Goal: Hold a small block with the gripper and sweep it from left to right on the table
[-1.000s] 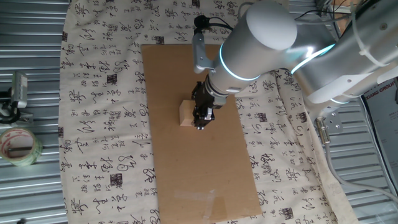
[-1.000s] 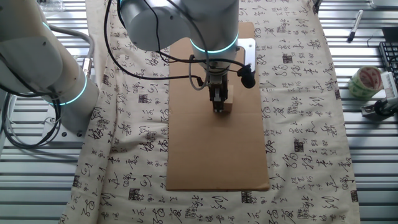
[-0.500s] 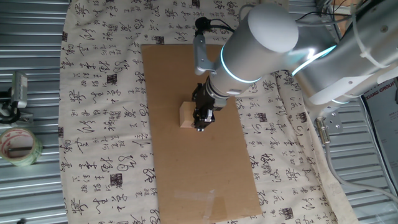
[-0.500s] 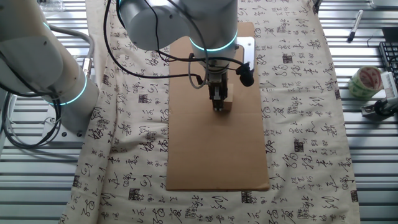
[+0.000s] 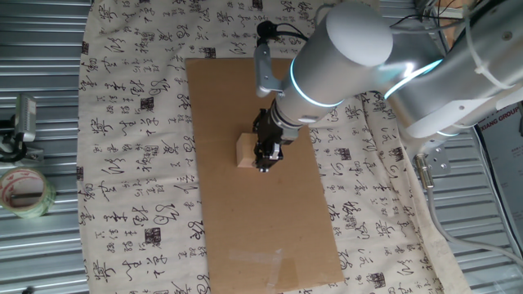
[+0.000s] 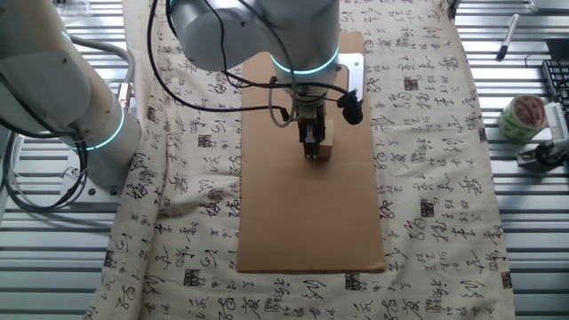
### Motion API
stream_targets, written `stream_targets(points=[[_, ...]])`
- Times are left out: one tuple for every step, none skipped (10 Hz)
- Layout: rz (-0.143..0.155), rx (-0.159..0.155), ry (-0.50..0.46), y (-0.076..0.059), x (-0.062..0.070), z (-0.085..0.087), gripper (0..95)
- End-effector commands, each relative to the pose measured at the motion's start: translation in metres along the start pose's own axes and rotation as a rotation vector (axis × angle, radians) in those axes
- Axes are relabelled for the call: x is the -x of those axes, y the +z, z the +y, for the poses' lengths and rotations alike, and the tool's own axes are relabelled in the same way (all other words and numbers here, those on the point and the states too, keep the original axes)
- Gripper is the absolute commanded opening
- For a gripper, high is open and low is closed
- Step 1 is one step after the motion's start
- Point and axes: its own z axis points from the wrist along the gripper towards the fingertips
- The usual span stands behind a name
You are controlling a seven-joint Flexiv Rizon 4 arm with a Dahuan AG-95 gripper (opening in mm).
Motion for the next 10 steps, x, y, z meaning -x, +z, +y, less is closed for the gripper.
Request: stream_targets(points=[[-0.006,0.0,0.004,0.0024,0.0007,0.0015,0.0],[-0.007,-0.005,0.003,0.0028,0.0006,0.0015,0.0],[0.001,-0.003,0.004,0.0024,0.0007,0.0016,0.0],[0.001,-0.006,0.001,0.002,0.0007,0.0016,0.0],[0.0,0.013,0.009,0.0018,0.0007,0.0016,0.0],[-0.005,0.006,0.006,0.0021,0.0007,0.0018,0.0],[-0.005,0.006,0.007,0.0024,0.0006,0.0021,0.0],[-0.006,0.005,0.006,0.0032,0.0005,0.0023,0.0],[-0.007,0.005,0.006,0.0033,0.0004,0.0025,0.0],[0.001,0.001,0.007,0.0029,0.0004,0.0029,0.0]])
